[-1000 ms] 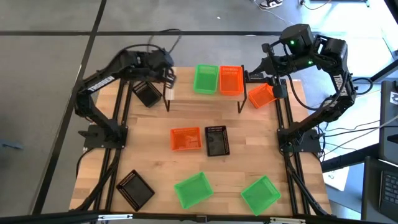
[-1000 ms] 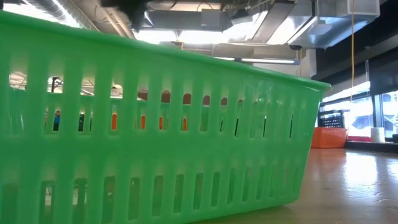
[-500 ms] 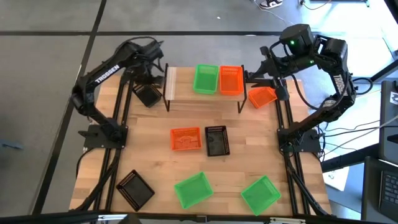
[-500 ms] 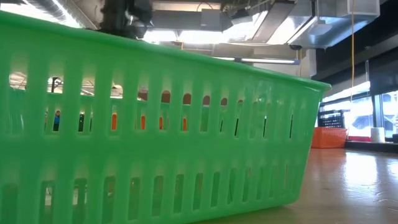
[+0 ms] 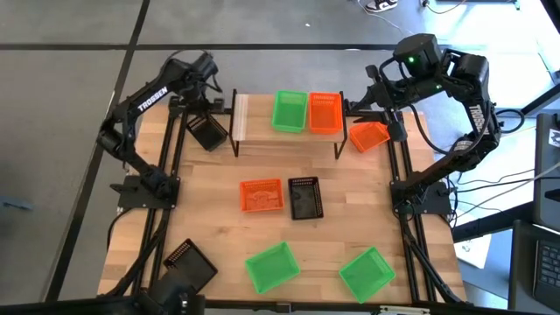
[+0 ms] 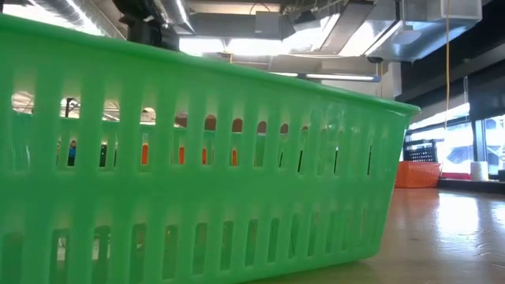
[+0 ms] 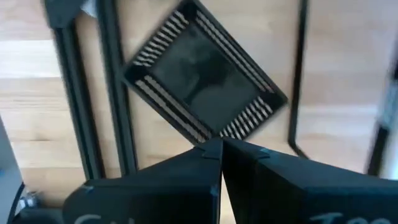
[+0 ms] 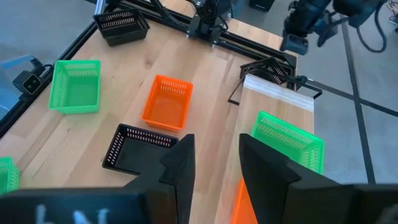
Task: Stack baskets on shelf by color
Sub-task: Put the top black bin on the shelf
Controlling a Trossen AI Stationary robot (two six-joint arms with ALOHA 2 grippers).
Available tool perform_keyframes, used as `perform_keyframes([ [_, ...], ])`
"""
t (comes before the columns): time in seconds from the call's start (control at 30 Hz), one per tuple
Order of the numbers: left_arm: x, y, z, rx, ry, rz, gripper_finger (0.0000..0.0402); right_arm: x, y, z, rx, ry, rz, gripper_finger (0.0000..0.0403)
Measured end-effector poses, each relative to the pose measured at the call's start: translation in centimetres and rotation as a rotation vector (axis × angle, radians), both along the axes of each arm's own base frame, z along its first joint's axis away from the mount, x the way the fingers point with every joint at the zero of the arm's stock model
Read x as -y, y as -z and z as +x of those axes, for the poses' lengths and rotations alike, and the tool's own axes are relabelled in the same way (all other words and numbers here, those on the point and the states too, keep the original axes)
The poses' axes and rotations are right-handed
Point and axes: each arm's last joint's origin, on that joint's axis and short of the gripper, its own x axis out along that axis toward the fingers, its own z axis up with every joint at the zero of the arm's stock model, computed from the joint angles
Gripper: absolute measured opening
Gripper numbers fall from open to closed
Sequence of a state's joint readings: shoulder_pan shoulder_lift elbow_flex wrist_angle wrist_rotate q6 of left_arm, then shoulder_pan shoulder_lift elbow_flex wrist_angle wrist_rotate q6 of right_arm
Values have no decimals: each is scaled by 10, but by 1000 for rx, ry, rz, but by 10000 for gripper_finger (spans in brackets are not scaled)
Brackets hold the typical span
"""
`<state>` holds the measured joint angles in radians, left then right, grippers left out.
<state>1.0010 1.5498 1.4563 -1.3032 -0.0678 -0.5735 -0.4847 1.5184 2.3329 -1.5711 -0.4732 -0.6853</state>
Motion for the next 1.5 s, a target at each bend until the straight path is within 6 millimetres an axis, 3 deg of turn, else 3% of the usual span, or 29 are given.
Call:
perform_keyframes([
  [0.13, -16, 3, -10, 21, -12, 36, 0, 0, 0, 0, 0, 0, 0, 122],
  [0.37, -25, 2, -24, 11, 4, 59, 1, 0, 0, 0, 0, 0, 0, 122],
  [0.6, -36, 11, -32, 3, -46, 30, 44, 0, 0, 0, 0, 0, 0, 122],
  [0.8, -51, 33, -27, -30, -5, -24, 77, 0, 0, 0, 0, 0, 0, 122],
  [0.97, -63, 56, -22, -86, 178, -86, 76, 0, 0, 0, 0, 1, 0, 122],
  [1.23, -82, 90, -24, -148, 272, -169, 75, 0, 0, 0, 0, 1, 0, 122],
  [1.5, -88, 94, -22, -167, 331, -126, 75, 0, 0, 0, 0, 1, -1, 122],
])
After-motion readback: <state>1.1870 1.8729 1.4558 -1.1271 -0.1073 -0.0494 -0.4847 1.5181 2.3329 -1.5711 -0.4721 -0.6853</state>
